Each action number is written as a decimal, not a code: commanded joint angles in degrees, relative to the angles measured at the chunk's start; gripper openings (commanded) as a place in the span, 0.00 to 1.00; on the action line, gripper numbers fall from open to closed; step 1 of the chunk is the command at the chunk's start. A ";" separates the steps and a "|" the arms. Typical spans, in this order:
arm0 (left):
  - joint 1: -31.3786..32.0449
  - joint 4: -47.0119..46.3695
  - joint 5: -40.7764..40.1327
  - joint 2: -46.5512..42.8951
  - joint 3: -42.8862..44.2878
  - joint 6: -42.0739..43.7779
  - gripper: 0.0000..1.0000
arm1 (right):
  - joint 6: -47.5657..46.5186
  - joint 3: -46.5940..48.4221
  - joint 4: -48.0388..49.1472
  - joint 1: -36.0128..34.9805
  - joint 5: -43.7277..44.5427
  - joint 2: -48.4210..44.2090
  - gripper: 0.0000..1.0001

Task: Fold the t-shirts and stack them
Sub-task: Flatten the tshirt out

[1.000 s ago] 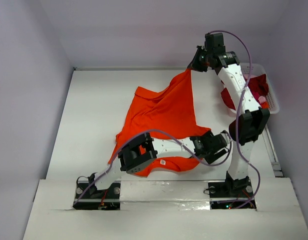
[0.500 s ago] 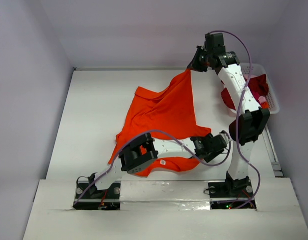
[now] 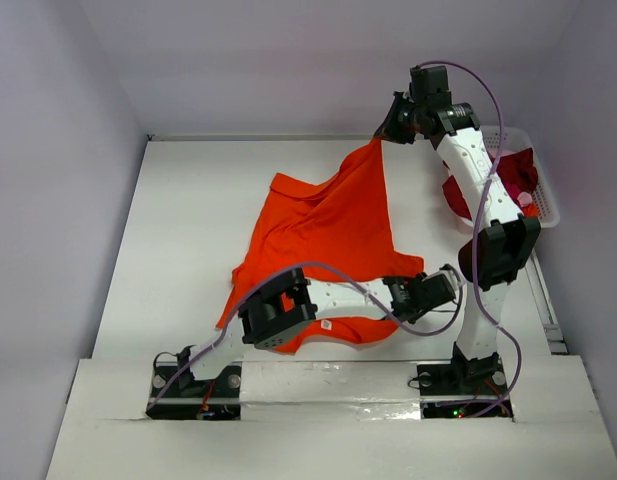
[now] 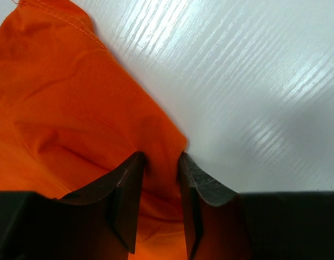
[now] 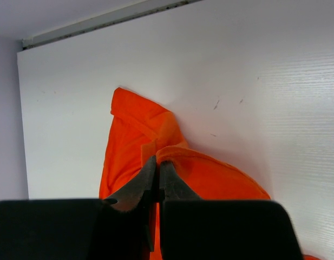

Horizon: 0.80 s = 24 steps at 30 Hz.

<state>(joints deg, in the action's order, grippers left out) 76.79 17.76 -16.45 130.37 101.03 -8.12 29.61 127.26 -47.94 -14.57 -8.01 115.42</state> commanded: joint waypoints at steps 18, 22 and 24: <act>0.90 5.79 -6.13 -2.31 6.28 -0.23 0.03 | -0.16 0.62 2.94 0.42 -1.40 -3.62 0.00; 0.90 6.15 -7.11 -3.36 6.81 -0.23 0.00 | -0.16 0.00 3.12 0.42 -1.04 -3.88 0.00; 0.90 6.50 -7.11 -4.24 6.72 -0.58 0.00 | -0.34 0.18 3.03 0.42 -0.61 -3.97 0.00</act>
<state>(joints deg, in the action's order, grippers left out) 77.45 22.65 -21.61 130.34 105.73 -8.05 29.61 127.24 -47.88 -14.57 -8.82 115.42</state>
